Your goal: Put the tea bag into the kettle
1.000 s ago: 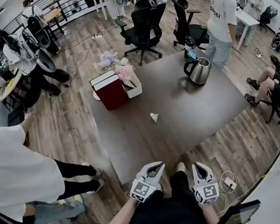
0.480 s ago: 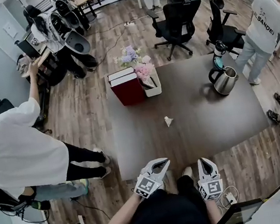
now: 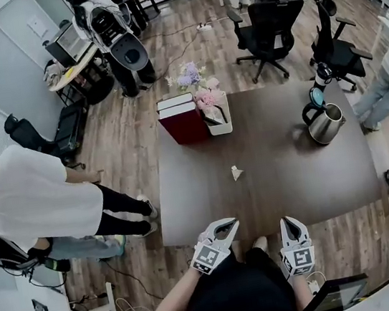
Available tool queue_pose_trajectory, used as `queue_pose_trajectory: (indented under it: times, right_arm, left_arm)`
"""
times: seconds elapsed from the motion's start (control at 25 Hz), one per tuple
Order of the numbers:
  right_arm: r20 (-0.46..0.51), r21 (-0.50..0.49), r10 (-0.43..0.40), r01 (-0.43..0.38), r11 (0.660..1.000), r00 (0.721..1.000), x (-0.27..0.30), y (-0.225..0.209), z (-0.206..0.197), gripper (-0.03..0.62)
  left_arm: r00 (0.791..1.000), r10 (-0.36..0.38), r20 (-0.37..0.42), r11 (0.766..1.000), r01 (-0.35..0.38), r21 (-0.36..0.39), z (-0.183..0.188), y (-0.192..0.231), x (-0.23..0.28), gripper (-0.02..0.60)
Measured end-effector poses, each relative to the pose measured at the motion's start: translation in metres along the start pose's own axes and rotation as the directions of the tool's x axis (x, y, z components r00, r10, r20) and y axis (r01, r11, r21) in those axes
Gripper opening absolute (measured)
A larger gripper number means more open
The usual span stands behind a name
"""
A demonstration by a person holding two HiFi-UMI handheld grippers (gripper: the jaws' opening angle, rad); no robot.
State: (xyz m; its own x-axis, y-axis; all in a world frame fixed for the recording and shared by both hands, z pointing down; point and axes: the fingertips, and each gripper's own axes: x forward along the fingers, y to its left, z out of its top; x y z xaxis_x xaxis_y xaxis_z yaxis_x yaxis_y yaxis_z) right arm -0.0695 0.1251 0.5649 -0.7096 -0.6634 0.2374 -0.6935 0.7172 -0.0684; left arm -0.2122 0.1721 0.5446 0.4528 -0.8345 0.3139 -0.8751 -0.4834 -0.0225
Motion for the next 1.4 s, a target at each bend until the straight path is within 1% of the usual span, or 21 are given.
queue_pose_trajectory:
  times: [0.16,0.32,0.4,0.48,0.56,0.64,0.76,0.88,0.96,1.04,1.12,1.24,1.4]
  right_arm:
    - [-0.011,0.000,0.008,-0.008,1.000,1.000,-0.004,0.000,0.003,0.008]
    - [0.013,-0.003,0.000,0.000,1.000,1.000,0.008,0.005,0.016,0.008]
    - [-0.037,0.013,-0.024,0.024,1.000,0.999,0.005,0.009,0.019,0.008]
    - [-0.086,0.018,-0.007,0.008,1.000,0.996,0.014,0.013,0.017,0.008]
    - [-0.060,0.004,0.013,-0.012,1.000,0.998,0.029,0.009,0.016,0.008]
    - [-0.040,-0.006,0.001,-0.001,1.000,0.999,0.036,-0.001,0.015,0.008]
    - [-0.041,-0.005,-0.025,0.025,1.000,0.999,0.041,-0.005,0.017,0.008]
    - [-0.042,-0.005,-0.024,0.024,1.000,0.999,0.047,-0.001,0.016,0.008]
    - [-0.045,-0.007,-0.028,0.028,1.000,0.999,0.045,0.000,0.006,0.008]
    - [-0.054,-0.008,-0.065,0.065,0.998,0.996,0.036,-0.006,-0.005,0.008]
    - [-0.069,-0.002,-0.094,0.094,0.996,0.993,0.032,-0.008,-0.007,0.008]
    - [-0.082,0.007,-0.097,0.098,0.995,0.992,0.040,-0.003,-0.005,0.008]
    - [-0.099,0.013,-0.123,0.125,0.992,0.987,0.040,-0.005,-0.005,0.008]
  left_arm:
    - [1.000,0.004,0.000,1.000,-0.004,-0.025,0.005,-0.004,-0.005,0.000]
    - [1.000,-0.021,0.014,1.000,0.021,-0.013,0.018,0.011,-0.004,0.000]
    - [0.998,-0.055,0.022,0.998,0.055,-0.019,0.029,0.013,-0.003,0.000]
    - [0.998,-0.059,0.029,0.998,0.060,-0.031,0.032,0.022,0.005,0.000]
    - [0.998,-0.056,0.041,0.998,0.058,-0.039,0.025,0.029,0.021,0.000]
    - [0.996,-0.071,0.051,0.996,0.074,-0.041,0.020,0.029,0.034,0.000]
    - [0.995,-0.090,0.049,0.995,0.092,-0.040,0.017,0.035,0.037,0.000]
    - [0.994,-0.099,0.043,0.994,0.101,-0.044,0.008,0.043,0.036,0.000]
    - [0.994,-0.105,0.033,0.994,0.106,-0.036,-0.003,0.044,0.043,0.000]
    - [0.993,-0.116,0.016,0.993,0.116,-0.019,-0.014,0.042,0.056,0.000]
    - [0.995,-0.096,-0.005,0.995,0.096,0.006,-0.021,0.049,0.062,0.000]
    - [0.998,-0.049,-0.036,0.999,0.050,0.020,-0.032,0.072,0.062,0.000]
    - [0.996,-0.027,-0.081,0.999,0.029,0.024,-0.053,0.093,0.071,0.000]
